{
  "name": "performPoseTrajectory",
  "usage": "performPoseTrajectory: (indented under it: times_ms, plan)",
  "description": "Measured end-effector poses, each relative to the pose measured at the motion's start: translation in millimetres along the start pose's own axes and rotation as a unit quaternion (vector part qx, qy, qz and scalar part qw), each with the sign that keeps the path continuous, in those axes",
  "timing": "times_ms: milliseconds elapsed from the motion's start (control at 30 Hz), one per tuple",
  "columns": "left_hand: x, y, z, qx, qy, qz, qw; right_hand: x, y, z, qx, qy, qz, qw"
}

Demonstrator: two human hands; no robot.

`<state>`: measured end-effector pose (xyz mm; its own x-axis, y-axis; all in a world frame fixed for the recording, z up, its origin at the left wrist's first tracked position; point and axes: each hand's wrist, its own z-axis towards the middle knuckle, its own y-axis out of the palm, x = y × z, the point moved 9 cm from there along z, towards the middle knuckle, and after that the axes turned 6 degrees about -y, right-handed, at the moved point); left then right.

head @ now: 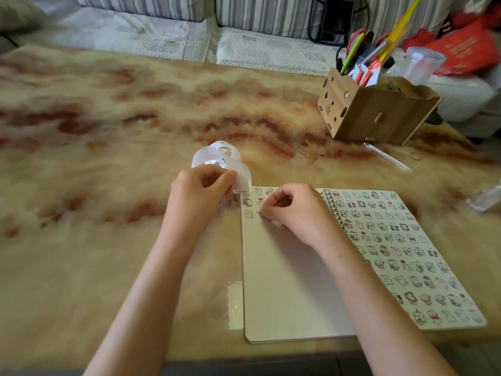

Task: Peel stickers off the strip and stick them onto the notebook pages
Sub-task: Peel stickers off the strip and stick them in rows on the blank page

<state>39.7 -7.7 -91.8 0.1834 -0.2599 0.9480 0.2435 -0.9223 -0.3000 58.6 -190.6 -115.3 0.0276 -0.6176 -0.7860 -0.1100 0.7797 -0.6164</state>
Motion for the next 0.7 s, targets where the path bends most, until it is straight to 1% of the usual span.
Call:
performPoseTrajectory:
  times_ms: [233,400,533,700]
  plan:
    - [0.2,0.3,0.1,-0.001,0.001,0.0,1.0,1.0,-2.1,2.6,0.004,-0.026,0.007,1.0]
    - [0.9,0.5,0.6,0.0,0.007,0.001,1.0,8.2,-5.4,8.6,0.006,-0.02,0.007,1.0]
    - [0.2,1.1,1.1,0.0,0.007,0.001,1.0,8.4,-3.5,8.1,0.005,-0.015,0.038,0.999]
    - [-0.2,2.7,1.1,-0.003,0.004,-0.001,1.0,3.8,-2.7,6.9,0.026,-0.026,-0.028,0.999]
